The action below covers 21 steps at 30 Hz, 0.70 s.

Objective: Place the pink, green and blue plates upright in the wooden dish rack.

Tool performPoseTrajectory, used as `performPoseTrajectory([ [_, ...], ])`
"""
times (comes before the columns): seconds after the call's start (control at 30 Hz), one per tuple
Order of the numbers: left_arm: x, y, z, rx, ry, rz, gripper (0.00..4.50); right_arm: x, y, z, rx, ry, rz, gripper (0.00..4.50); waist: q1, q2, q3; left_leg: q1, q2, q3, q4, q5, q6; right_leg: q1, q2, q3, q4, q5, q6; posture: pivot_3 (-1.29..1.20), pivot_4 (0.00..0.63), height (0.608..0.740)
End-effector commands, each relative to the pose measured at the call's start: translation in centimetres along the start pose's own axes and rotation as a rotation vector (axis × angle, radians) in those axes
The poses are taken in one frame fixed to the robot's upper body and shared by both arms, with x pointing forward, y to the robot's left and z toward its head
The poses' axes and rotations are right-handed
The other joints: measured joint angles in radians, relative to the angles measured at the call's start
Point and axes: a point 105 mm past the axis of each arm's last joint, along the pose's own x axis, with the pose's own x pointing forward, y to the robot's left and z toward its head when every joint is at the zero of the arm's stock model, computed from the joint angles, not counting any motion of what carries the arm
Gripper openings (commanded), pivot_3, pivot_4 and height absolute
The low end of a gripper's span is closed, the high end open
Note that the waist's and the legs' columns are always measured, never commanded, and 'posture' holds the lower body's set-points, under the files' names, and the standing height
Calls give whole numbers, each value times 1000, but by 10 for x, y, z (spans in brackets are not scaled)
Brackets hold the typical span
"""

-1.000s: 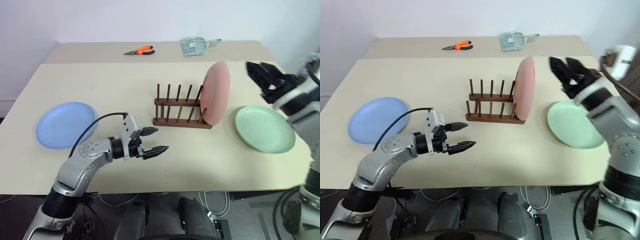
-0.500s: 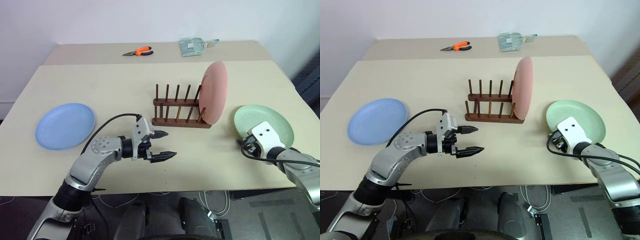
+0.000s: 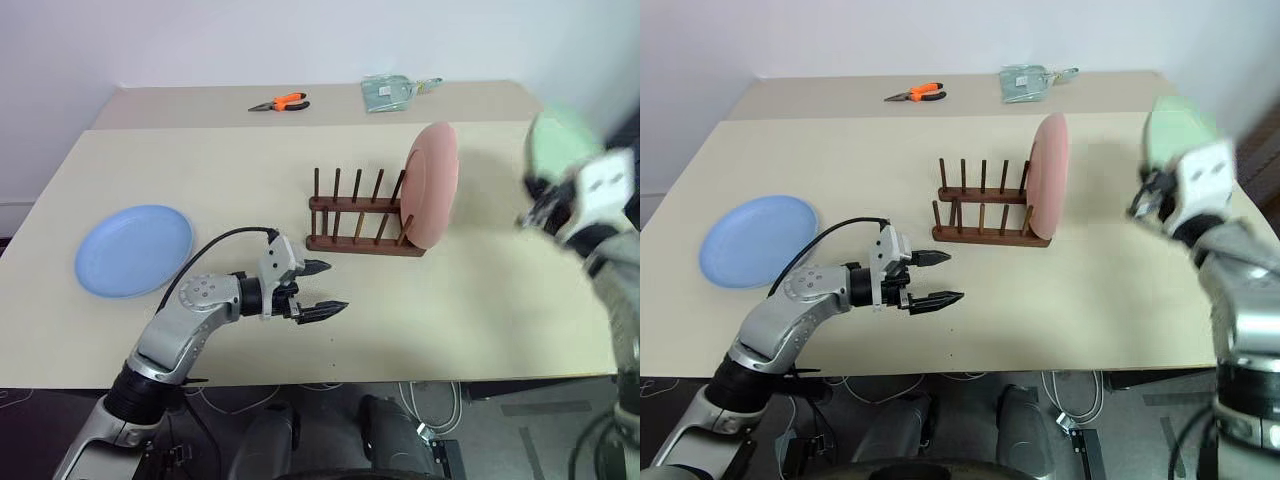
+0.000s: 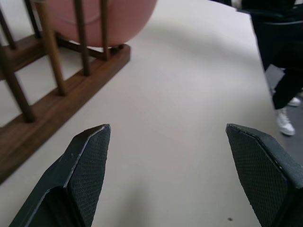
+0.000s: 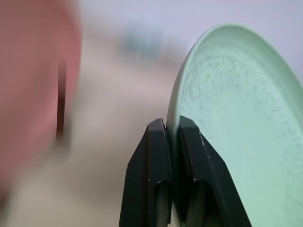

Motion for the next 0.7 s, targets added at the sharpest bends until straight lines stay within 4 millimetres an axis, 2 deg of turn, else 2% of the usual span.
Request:
performPoseTrajectory([
  [0.03,-11,21,8,53,-31,107,4018,-2,26,86,219,-316,167,29,2,0,0,0,0,-1,0,0,0,0,0,0,0,0,0,0,150,740],
  [0.1,-18,33,8,59,-39,168,4018,-5,46,112,330,-400,297,29,6,-3,-1,0,0,-3,-1,0,0,0,1,-2,0,2,-3,0,150,740],
  [0.17,-31,52,4,59,-48,276,4018,-6,74,138,577,-491,445,29,6,-3,-1,-1,0,-5,-1,0,0,0,1,-3,-1,2,-3,0,150,740],
  [0.23,-43,63,-1,84,-43,340,4018,-4,98,151,805,-518,539,29,3,-3,-1,0,0,-5,-1,0,0,0,0,-3,0,2,-4,0,150,740],
  [0.3,-52,68,-5,94,-32,375,4018,3,123,145,973,-444,571,29,0,-3,-2,0,0,-5,-2,0,0,-1,0,-2,0,2,-4,0,150,740],
  [0.37,-56,69,-7,97,-31,387,4018,9,134,137,1033,-374,551,29,3,-2,-1,-1,0,-5,-2,0,0,-2,0,-2,1,3,-4,0,150,740],
  [0.47,-56,67,-6,96,-42,389,4018,18,151,105,1081,-225,484,29,10,-4,-2,-2,-1,-5,-2,0,0,-3,-1,-2,1,4,-1,0,150,740],
  [0.7,-49,61,-5,86,-56,370,4018,23,154,73,1124,-107,396,29,-2,-3,-2,-1,-1,-3,-2,0,0,-4,0,-2,2,4,-1,0,150,740],
])
